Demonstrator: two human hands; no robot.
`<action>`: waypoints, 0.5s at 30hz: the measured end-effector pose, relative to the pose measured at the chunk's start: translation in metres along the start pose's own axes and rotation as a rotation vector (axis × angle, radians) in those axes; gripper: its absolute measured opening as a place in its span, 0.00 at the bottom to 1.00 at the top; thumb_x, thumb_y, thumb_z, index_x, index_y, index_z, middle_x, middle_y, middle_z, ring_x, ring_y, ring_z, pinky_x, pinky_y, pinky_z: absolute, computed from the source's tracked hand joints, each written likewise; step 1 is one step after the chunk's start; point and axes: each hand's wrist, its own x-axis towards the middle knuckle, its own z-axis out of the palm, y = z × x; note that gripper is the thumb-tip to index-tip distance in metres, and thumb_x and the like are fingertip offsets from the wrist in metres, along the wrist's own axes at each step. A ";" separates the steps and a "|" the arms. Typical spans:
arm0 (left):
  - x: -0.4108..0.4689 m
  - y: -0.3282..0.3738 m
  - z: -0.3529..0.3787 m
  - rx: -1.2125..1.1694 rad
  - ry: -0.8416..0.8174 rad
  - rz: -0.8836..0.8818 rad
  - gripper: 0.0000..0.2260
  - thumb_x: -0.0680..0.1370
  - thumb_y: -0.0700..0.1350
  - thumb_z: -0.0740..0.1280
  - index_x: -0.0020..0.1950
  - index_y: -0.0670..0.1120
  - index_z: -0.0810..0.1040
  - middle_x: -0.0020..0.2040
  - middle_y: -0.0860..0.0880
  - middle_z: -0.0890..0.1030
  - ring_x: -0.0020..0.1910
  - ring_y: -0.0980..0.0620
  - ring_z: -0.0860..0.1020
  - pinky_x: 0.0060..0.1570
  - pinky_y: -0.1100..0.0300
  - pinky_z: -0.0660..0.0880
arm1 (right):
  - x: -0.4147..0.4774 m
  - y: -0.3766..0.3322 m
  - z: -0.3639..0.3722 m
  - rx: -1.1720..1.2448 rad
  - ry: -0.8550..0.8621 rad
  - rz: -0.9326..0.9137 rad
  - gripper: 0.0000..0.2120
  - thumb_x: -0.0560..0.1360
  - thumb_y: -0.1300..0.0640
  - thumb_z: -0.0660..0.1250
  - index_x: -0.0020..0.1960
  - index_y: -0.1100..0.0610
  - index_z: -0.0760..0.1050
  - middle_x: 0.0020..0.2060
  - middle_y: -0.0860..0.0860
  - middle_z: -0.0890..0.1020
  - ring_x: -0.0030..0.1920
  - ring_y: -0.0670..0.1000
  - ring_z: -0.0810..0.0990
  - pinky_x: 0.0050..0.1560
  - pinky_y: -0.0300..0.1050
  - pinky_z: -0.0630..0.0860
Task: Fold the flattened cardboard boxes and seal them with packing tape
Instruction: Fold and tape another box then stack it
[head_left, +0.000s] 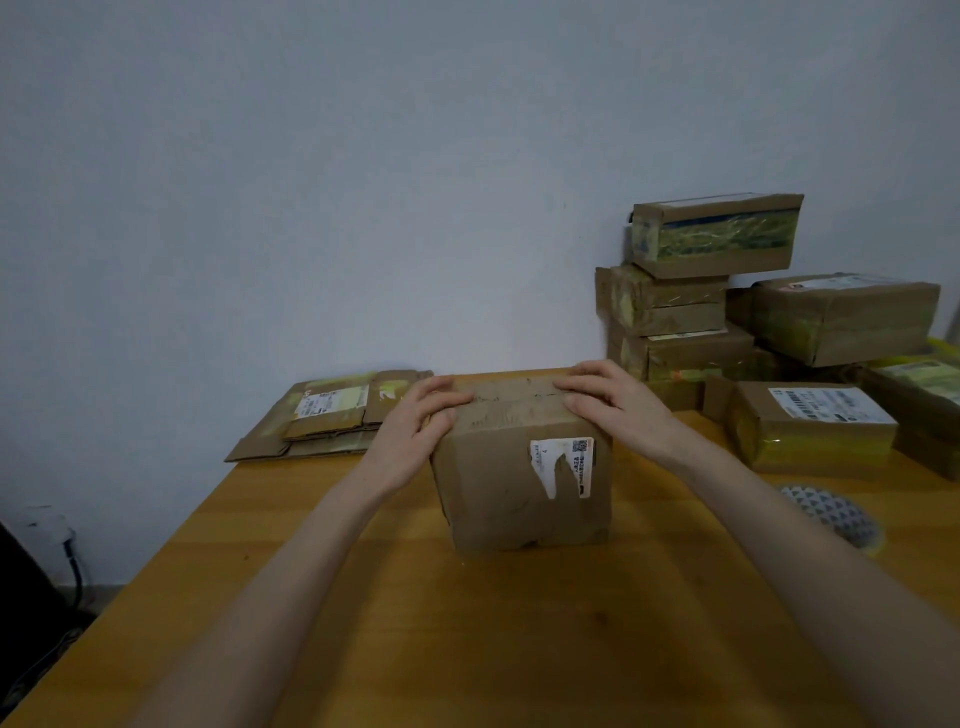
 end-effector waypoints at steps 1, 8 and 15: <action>0.000 0.001 0.002 0.041 -0.018 0.007 0.17 0.80 0.54 0.58 0.68 0.53 0.74 0.73 0.55 0.64 0.72 0.58 0.61 0.72 0.51 0.59 | 0.000 0.000 0.000 -0.031 -0.013 -0.004 0.19 0.79 0.43 0.58 0.67 0.46 0.72 0.67 0.43 0.67 0.68 0.46 0.64 0.68 0.55 0.66; 0.005 0.008 0.005 0.417 -0.165 0.021 0.35 0.72 0.74 0.52 0.75 0.58 0.61 0.78 0.49 0.52 0.77 0.51 0.49 0.74 0.49 0.51 | -0.001 -0.008 0.003 -0.187 -0.114 -0.003 0.41 0.66 0.28 0.53 0.74 0.46 0.62 0.76 0.44 0.56 0.75 0.50 0.57 0.72 0.56 0.59; 0.004 0.007 0.008 0.318 -0.129 0.013 0.33 0.72 0.65 0.55 0.74 0.53 0.65 0.78 0.48 0.53 0.77 0.51 0.50 0.74 0.50 0.51 | -0.003 -0.006 0.006 0.027 -0.122 0.071 0.42 0.61 0.34 0.69 0.72 0.47 0.66 0.76 0.45 0.53 0.75 0.51 0.54 0.73 0.53 0.56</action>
